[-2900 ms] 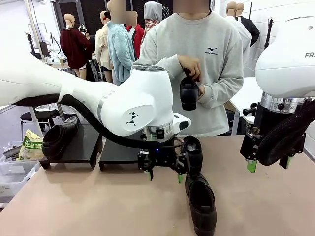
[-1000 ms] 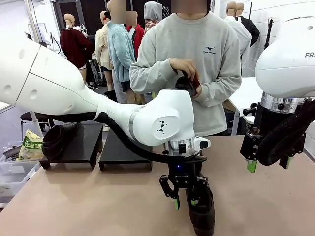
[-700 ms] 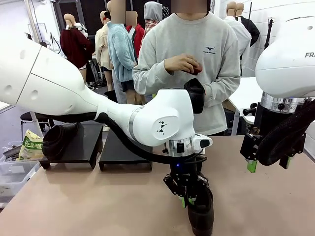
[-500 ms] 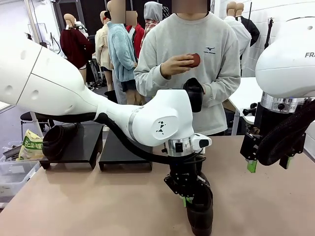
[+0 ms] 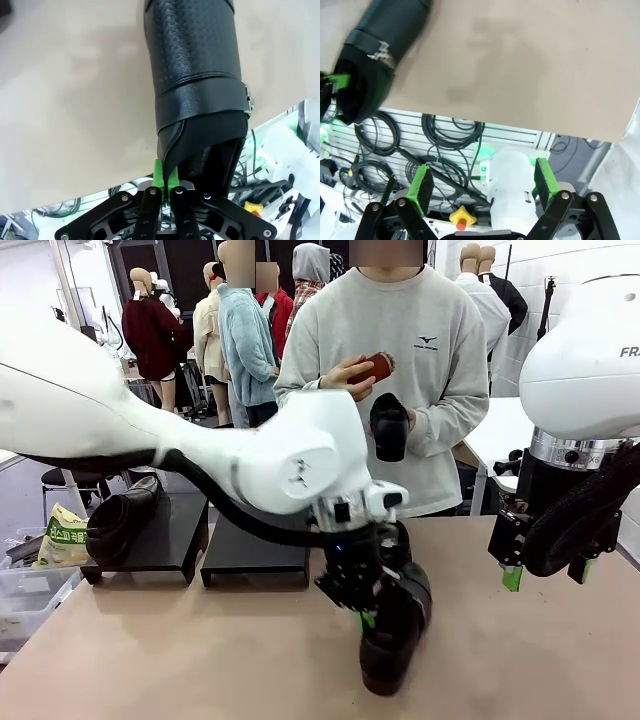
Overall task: Organize the shoes by placing them on the stand.
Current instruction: Place the Shoe from the middle of the table onto the Shoes Stand.
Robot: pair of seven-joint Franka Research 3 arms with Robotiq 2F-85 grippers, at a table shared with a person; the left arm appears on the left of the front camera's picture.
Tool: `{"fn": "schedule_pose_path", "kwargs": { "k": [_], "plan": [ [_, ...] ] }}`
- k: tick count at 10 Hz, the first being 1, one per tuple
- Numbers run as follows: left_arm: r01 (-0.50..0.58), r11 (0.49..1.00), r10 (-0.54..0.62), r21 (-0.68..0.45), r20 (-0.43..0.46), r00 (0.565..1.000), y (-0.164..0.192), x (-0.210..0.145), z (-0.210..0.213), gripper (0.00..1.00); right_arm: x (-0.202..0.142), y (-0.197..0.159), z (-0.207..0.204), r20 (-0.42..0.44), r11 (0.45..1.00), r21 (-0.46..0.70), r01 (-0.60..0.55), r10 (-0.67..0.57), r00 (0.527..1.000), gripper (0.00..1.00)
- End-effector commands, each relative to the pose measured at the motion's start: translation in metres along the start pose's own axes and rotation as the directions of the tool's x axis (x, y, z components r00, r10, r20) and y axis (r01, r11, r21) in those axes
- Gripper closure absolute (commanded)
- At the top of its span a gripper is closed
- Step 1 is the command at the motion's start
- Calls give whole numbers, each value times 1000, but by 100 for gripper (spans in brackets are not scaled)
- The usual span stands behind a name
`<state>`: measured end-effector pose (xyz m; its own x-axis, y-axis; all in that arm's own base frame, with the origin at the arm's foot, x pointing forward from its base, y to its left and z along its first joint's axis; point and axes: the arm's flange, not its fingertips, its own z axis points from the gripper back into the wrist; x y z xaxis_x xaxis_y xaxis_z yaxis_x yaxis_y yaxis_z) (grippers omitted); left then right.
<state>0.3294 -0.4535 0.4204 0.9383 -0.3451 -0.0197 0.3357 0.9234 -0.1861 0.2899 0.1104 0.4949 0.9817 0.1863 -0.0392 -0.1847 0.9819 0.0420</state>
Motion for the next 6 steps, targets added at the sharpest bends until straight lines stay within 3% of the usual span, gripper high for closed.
{"fn": "schedule_pose_path", "kwargs": {
  "k": [1,4,6],
  "plan": [
    [-109,991,101,80,101,990,29,-44,59,100,3,2,2,-2,1000,5,-6,6,1000,0],
    [-302,951,281,68,222,934,99,-80,122,100,3,2,2,-2,1000,5,-6,6,1000,0],
    [-346,935,308,73,313,899,152,-101,148,100,3,2,2,-2,1000,5,-6,6,1000,0]
  ]
}}
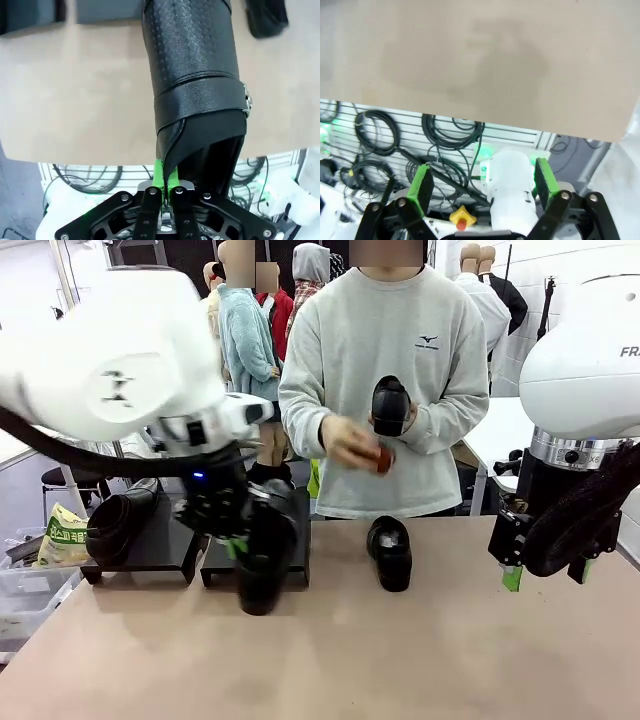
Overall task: Organize the shoes by placing them on the stand.
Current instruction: Place the Shoe from the middle of the table onto the Shoes Stand.
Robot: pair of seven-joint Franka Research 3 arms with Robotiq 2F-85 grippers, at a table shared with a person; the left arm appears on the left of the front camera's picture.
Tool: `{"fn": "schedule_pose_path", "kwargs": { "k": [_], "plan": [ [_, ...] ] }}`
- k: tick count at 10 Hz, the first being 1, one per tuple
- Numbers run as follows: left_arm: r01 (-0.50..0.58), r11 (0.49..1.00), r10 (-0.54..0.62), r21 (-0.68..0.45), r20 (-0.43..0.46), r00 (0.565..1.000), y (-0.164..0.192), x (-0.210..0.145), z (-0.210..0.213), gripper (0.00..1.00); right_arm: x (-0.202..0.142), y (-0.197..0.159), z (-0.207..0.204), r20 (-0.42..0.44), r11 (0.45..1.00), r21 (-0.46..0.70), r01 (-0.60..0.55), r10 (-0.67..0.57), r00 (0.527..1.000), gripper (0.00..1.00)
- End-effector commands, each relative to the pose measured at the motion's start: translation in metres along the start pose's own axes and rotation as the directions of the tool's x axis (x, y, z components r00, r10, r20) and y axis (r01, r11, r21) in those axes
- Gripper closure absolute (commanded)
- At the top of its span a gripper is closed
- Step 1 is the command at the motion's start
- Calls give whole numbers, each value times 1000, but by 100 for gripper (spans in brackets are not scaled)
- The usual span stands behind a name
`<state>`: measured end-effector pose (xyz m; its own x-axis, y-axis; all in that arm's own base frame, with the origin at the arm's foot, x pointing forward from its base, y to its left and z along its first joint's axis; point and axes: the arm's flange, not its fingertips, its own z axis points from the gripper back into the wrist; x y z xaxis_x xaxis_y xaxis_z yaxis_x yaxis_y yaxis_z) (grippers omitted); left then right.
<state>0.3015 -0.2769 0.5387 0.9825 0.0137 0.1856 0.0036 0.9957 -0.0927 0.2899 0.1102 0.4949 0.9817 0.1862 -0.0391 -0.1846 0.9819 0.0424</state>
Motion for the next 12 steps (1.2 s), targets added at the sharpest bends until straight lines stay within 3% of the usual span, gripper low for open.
{"fn": "schedule_pose_path", "kwargs": {
  "k": [1,2,3,4,6,8,10,12],
  "plan": [
    [1,1000,1,-20,91,996,52,9,8,100,3,2,2,-2,1000,5,-6,6,1000,0],
    [-1,999,5,-41,91,996,76,24,6,100,3,2,2,-2,1000,5,-6,6,1000,0],
    [13,993,-3,-118,87,996,73,22,8,100,3,2,2,-2,1000,5,-6,6,1000,0],
    [-30,1000,31,-8,57,998,60,13,12,100,3,2,2,-2,1000,5,-6,6,1000,0],
    [-30,1000,31,-8,57,998,60,13,12,100,3,2,2,-2,1000,5,-6,6,1000,0],
    [-45,999,44,13,50,998,87,31,8,100,3,2,2,-2,1000,5,-6,6,1000,0],
    [-56,998,54,8,111,992,131,62,17,100,3,2,2,-2,1000,5,-6,6,1000,0],
    [-23,999,24,-35,32,999,192,106,15,100,3,2,2,-2,1000,5,-6,6,1000,0]
  ]
}}
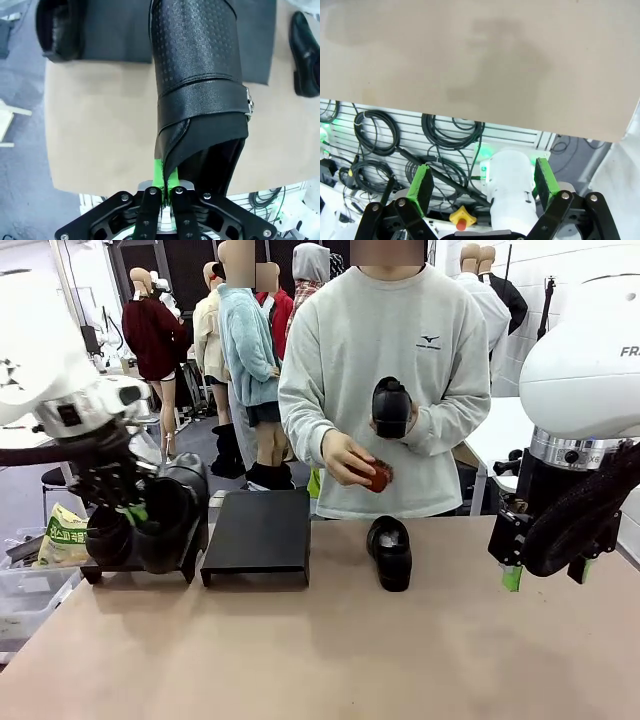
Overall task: Organize the shoes by placing them on the stand.
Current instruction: Place the Shoe from the middle of the table onto the Shoes Stand.
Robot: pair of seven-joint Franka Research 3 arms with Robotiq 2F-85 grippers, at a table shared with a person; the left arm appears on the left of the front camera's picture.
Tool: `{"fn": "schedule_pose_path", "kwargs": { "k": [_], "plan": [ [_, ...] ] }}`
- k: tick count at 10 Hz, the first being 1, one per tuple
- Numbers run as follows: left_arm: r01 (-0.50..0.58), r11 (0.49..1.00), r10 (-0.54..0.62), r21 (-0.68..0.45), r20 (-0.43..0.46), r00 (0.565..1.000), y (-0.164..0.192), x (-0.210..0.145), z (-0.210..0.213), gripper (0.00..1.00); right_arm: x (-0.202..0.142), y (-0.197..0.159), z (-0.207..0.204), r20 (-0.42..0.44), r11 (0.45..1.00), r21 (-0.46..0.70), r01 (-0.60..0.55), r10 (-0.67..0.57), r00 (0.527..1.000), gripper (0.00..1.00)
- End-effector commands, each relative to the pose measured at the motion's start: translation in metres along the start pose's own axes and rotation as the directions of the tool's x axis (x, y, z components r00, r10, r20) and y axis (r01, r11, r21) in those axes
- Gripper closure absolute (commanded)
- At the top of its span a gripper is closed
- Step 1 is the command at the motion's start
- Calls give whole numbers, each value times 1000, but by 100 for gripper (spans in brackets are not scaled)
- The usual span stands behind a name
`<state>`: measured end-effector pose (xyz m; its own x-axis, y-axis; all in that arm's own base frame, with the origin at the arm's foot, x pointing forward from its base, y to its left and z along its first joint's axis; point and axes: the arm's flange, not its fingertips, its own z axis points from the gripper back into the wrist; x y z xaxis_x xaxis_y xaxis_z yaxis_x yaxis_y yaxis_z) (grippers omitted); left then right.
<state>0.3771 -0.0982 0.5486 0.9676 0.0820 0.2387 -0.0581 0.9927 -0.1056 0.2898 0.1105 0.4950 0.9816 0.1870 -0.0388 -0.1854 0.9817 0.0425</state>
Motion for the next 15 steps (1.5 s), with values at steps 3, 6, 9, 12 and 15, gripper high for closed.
{"fn": "schedule_pose_path", "kwargs": {
  "k": [3,6,9,12,15],
  "plan": [
    [60,998,-63,-34,-70,996,60,82,-23,100,3,1,2,-2,1000,5,-5,5,1000,0],
    [93,994,-94,-54,-28,995,69,102,-58,100,3,1,2,-2,1000,5,-5,5,1000,0],
    [74,997,-76,-31,-50,996,68,100,-68,100,3,1,2,-2,1000,5,-5,5,1000,0],
    [63,997,-65,-43,-56,996,68,102,-76,100,3,1,2,-2,1000,5,-5,5,1000,0],
    [100,993,-98,-57,47,994,74,131,-98,100,3,1,2,-2,1000,5,-5,5,1000,0]
  ]
}}
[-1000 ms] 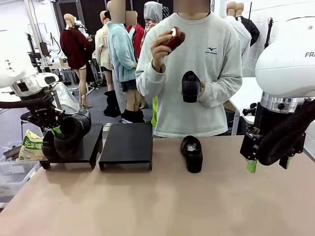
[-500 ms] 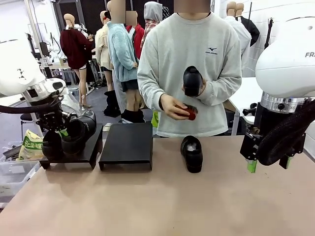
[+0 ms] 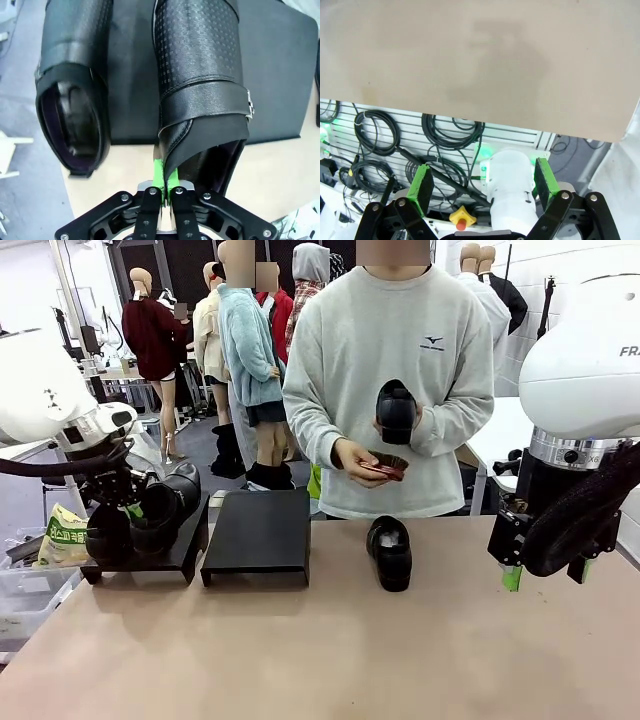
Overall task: Organize the shoes by placing them on the stand.
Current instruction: Place the Shoe from the middle of the table onto the Shoes Stand.
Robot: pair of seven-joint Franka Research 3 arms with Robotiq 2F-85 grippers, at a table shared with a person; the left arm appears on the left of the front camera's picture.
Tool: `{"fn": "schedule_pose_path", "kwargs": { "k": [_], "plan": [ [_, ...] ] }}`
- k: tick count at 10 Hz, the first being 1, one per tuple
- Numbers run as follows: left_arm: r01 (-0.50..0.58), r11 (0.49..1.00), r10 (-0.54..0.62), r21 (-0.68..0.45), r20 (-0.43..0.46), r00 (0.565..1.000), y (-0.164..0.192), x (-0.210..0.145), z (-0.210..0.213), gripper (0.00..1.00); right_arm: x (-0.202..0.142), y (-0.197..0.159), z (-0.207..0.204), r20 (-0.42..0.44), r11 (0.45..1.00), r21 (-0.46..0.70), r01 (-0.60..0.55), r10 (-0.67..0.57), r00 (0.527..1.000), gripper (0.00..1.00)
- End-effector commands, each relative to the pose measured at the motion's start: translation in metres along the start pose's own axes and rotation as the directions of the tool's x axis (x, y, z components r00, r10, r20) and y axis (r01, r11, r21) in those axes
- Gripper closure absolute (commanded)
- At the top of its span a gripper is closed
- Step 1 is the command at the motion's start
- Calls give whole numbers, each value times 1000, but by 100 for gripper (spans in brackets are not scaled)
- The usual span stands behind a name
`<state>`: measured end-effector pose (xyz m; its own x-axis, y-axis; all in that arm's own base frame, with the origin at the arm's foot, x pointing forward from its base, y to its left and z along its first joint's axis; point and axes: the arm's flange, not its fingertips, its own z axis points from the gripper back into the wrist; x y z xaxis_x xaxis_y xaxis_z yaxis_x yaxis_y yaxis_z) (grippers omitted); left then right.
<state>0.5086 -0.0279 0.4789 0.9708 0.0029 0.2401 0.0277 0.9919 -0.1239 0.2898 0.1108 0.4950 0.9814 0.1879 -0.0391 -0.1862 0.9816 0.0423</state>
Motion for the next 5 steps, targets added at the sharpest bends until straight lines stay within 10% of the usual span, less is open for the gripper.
{"fn": "schedule_pose_path", "kwargs": {
  "k": [1,5],
  "plan": [
    [25,999,-23,-32,64,998,9,19,-12,100,3,1,2,-2,1000,5,-4,4,1000,0],
    [-19,998,25,-64,85,996,17,27,-27,100,3,1,2,-2,1000,5,-4,4,1000,0]
  ]
}}
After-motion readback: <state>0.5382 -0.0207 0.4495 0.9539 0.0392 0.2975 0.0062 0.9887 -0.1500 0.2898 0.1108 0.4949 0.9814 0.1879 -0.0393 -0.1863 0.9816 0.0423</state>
